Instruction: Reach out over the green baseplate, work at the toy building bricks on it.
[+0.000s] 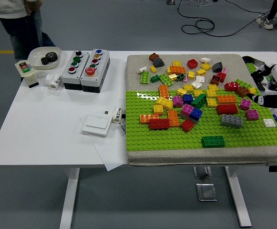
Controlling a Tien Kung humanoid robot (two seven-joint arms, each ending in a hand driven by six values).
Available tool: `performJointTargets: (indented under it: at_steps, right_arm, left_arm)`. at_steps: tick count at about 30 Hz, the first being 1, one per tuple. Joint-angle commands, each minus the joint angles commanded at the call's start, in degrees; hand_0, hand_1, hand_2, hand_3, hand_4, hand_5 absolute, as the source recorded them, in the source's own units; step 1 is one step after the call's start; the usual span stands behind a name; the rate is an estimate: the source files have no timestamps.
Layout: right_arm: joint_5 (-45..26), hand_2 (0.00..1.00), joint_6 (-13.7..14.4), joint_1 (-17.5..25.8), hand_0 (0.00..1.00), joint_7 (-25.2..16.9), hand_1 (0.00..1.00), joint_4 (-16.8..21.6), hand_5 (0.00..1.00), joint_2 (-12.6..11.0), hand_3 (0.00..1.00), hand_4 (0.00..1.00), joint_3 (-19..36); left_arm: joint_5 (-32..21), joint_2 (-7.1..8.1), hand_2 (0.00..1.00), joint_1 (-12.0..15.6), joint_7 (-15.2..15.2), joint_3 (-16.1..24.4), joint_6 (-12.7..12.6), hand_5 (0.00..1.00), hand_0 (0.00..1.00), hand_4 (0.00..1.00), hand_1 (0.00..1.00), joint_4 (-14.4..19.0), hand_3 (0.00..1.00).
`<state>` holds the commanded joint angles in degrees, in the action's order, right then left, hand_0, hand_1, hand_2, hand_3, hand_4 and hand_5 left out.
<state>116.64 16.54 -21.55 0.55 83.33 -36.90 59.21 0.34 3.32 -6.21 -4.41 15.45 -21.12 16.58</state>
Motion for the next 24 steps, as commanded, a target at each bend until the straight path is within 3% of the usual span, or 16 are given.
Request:
performJointTargets:
  at_steps: [2,6,11,15,24]
  right_arm:
    - [0.17,0.526,0.02,0.00,0.482,0.11,0.541,0.19,0.226,0.06,0.590,0.962,-0.19]
    - [4.15,0.525,0.97,-0.63,0.503,1.73,0.548,3.53,0.219,2.10,0.610,0.973,-5.55]
    - [5.59,0.525,1.52,-1.65,0.508,1.90,0.543,3.87,0.227,3.62,0.617,0.959,-8.30]
    - [5.72,0.525,0.82,-2.73,0.508,2.21,0.543,1.91,0.227,4.54,0.617,0.959,-9.57]
    - [2.76,0.543,-3.03,-5.26,0.521,4.11,0.543,-2.07,0.250,4.25,0.631,0.953,-10.44]
  left_arm:
    - [0.00,0.00,0.662,0.00,0.00,0.01,0.00,0.626,0.610,0.559,0.702,0.00,0.549]
    - [0.42,0.00,0.662,-0.05,-0.14,0.21,0.00,0.626,0.608,0.559,0.702,-0.01,0.549]
    - [0.47,0.02,0.662,-0.13,-0.09,0.20,0.03,0.626,0.609,0.559,0.701,0.01,0.550]
    - [0.36,0.08,0.662,-0.22,-0.01,0.18,0.05,0.626,0.609,0.559,0.701,0.01,0.550]
    - [1.02,0.15,0.662,-0.30,-0.29,0.72,-0.01,0.626,0.609,0.559,0.701,-0.10,0.550]
